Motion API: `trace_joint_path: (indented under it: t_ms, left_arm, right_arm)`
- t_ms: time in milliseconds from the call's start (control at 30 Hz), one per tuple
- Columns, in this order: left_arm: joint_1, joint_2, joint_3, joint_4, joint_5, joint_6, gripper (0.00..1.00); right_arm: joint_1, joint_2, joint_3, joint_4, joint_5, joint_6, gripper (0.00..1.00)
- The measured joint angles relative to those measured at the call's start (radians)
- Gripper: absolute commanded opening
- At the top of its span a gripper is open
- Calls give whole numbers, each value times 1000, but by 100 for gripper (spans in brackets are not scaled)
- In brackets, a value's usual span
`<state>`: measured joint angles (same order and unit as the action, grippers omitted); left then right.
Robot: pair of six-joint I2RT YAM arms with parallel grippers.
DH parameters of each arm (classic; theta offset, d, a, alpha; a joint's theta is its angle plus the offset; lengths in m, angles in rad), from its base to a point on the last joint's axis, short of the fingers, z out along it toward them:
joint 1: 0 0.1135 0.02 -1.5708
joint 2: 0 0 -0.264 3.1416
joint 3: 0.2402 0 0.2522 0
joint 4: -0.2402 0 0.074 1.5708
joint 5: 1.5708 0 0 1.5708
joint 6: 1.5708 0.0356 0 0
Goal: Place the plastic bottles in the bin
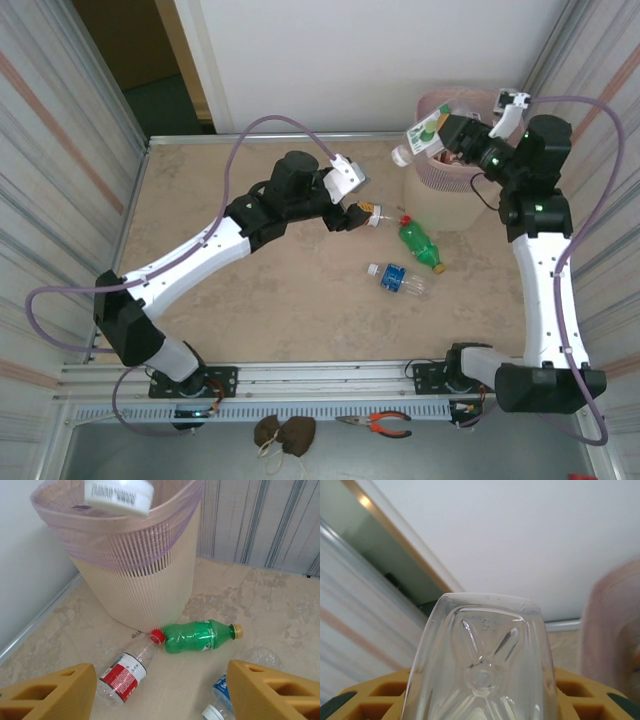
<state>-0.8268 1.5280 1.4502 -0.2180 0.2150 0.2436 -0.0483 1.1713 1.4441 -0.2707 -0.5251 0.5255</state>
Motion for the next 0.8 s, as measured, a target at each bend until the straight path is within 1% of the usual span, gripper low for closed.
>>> trace_joint_path:
  t_ms: [100, 200, 400, 633, 800]
  left_arm:
    - [0, -2, -13, 5, 0, 4, 69]
    - [0, -2, -21, 6, 0, 7, 70]
    - [0, -2, -26, 7, 0, 17, 70]
    - [0, -2, -26, 6, 1, 47, 70]
    - [3, 6, -23, 5, 11, 69, 70]
  right_arm:
    - [-40, 25, 45, -19, 34, -71, 37]
    - [-68, 55, 90, -33, 79, -183, 36]
    - [-83, 99, 125, -44, 192, -502, 37]
    - [-90, 199, 125, -33, 234, -938, 38]
    - [-103, 308, 156, -46, 249, -1157, 40]
